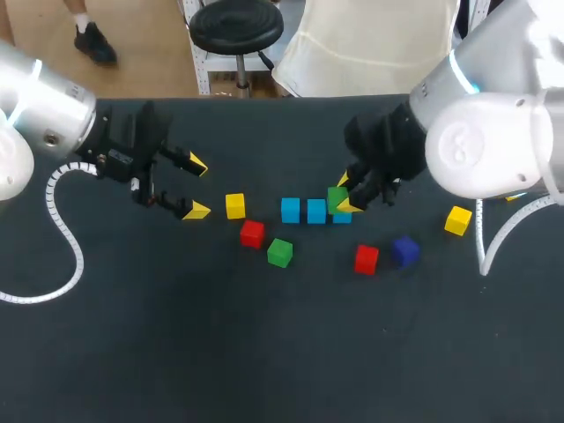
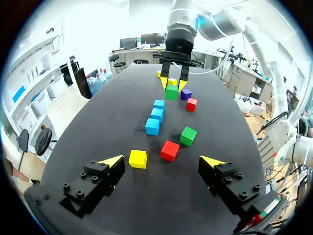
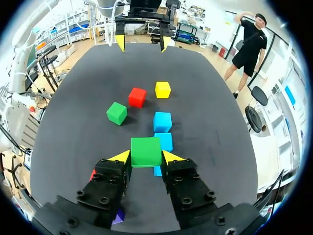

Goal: Place the blue cubes, place green cubes on the blue cubes, place the yellow cubes on the green cubes, then place the red cubes on the yellow cubes, and place purple cube on the red cubes.

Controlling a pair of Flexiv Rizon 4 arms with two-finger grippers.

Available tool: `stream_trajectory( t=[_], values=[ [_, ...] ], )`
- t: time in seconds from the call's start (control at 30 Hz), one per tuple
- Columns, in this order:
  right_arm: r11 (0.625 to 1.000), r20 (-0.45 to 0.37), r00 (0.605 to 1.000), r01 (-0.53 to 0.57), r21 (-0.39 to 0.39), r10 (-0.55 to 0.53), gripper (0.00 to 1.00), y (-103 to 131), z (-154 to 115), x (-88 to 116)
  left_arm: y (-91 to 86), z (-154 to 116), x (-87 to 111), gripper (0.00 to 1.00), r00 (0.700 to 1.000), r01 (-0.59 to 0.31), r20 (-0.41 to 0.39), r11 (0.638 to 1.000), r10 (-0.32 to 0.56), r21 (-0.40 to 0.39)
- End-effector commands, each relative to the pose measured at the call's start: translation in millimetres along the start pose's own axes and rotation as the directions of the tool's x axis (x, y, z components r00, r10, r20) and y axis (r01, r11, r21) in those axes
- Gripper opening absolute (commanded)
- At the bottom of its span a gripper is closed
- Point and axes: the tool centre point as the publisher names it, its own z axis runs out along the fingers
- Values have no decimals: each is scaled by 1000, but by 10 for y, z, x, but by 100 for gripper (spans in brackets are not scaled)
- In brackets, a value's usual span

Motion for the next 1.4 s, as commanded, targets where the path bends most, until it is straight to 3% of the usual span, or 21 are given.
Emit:
stream_trajectory(
  t=[0.03, 0.57, 1.4],
  values=[
    [1000, 0, 1000, -4, -6, 4, 0, -52, 77, 17, -1, -1, 11, 100, 1000, -2, 3, 1000, 2, -1],
    [999, -3, 999, -43, 3, 43, 0, -203, 274, 1, -1, -1, 11, 100, 1000, -2, 3, 1000, 2, -1],
    [998, -20, 998, -57, 11, 57, 0, -317, 280, 136, -1, -1, 11, 100, 1000, -2, 3, 1000, 2, -1]
  ],
)
